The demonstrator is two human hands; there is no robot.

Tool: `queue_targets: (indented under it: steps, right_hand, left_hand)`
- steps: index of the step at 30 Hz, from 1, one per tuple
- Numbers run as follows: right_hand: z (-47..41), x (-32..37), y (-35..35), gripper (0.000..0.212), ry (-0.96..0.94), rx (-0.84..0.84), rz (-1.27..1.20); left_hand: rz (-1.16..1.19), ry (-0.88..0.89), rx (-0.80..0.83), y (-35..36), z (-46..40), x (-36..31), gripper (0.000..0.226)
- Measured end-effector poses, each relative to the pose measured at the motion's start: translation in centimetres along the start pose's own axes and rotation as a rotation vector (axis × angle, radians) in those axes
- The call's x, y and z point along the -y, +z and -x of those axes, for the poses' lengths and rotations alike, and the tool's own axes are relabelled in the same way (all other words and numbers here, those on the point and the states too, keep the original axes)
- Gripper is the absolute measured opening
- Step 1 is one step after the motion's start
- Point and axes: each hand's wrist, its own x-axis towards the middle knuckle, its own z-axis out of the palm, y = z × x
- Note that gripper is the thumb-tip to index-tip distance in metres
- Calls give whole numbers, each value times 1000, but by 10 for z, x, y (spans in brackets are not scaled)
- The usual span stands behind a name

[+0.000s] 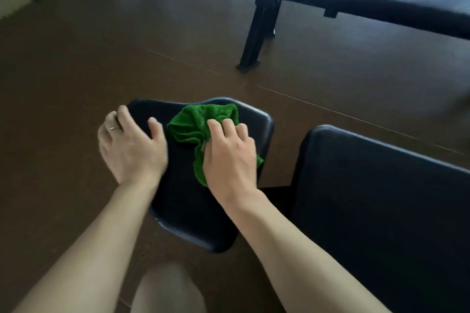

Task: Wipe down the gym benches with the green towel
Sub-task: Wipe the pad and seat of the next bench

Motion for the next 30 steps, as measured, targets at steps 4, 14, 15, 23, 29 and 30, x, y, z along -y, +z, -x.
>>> queue_targets:
  steps: [4, 14, 15, 23, 29, 30]
  right_hand:
    - [-45, -17, -36, 34, 575, 363, -738]
    - [-64, -7, -193, 34, 996, 539, -1471]
    - [-75, -3, -218, 33, 1006, 548, -1459]
    - [-172, 57, -399, 36, 966, 719, -1416]
    - [-233, 122, -439, 44, 899, 923, -1316]
    - [-241, 132, -436, 45, 893, 925, -1320]
  left_hand:
    - [-177, -38, 240, -17, -3, -12, 72]
    - [764, -488, 1284, -149, 18, -186, 61]
    - [799, -487, 1282, -166, 15, -197, 55]
    - [832, -491, 1171, -308, -59, -281, 56]
    - [387, -102, 1220, -370, -136, -283, 55]
    - [358, -89, 1230, -373, -149, -278, 53]
